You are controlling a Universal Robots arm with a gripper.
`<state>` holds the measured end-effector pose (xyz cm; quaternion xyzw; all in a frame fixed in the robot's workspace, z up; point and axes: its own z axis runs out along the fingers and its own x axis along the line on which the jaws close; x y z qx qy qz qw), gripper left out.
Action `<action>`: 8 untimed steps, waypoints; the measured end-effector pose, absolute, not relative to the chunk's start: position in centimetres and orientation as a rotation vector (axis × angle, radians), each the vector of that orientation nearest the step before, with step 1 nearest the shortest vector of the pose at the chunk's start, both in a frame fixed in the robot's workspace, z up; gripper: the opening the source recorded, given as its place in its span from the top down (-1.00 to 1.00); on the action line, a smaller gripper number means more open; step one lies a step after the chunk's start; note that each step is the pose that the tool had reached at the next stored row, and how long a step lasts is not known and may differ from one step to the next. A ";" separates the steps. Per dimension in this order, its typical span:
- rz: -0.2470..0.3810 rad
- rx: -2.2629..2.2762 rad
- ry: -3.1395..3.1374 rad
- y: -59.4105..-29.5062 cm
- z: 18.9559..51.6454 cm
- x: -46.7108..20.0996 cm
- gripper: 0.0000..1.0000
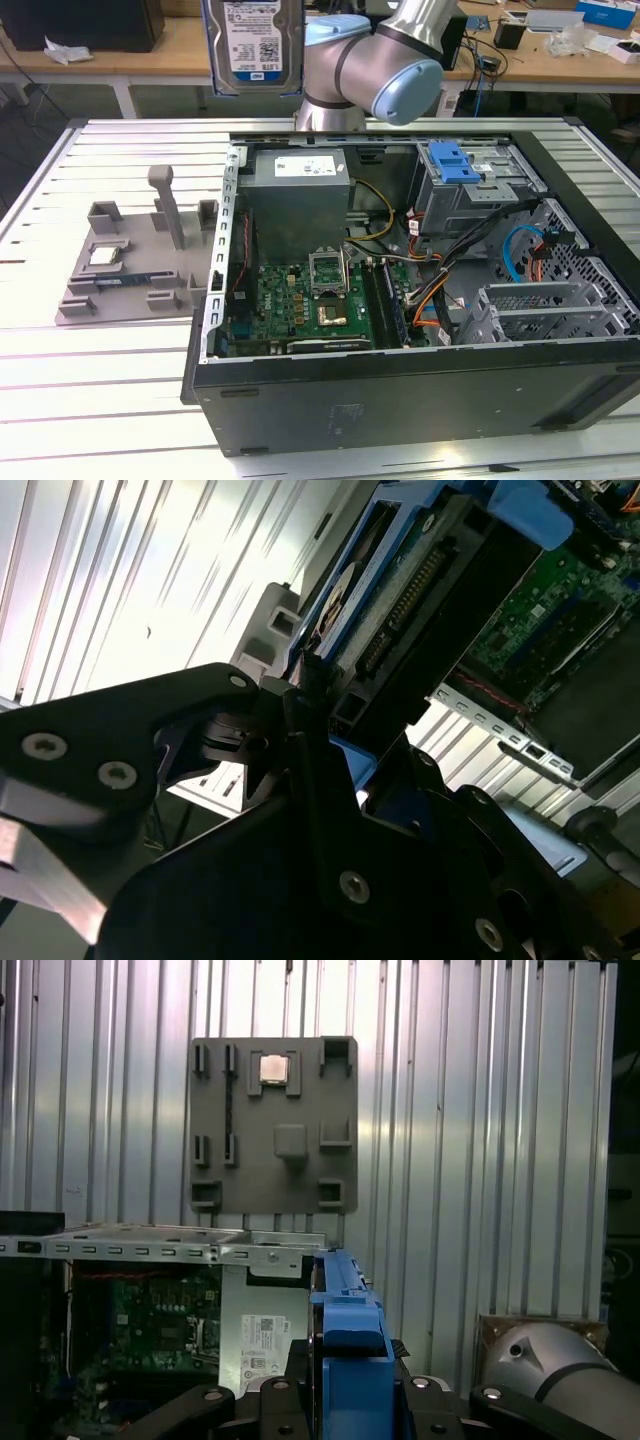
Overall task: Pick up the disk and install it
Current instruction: 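Pick up the disk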
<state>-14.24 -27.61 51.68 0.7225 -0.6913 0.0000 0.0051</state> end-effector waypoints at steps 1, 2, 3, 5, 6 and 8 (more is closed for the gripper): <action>0.000 2.262 -2.165 -27.6 51.7 -13.8 0.26; 0.000 2.262 -2.165 -27.6 51.7 -13.6 0.26; 0.000 2.262 -2.164 -27.6 51.7 -13.2 0.26; 0.001 2.261 -2.164 -27.6 51.7 -12.6 0.26; 0.001 2.261 -2.164 -27.6 51.7 -12.3 0.26; 0.001 2.261 -2.164 -27.6 51.7 -11.7 0.26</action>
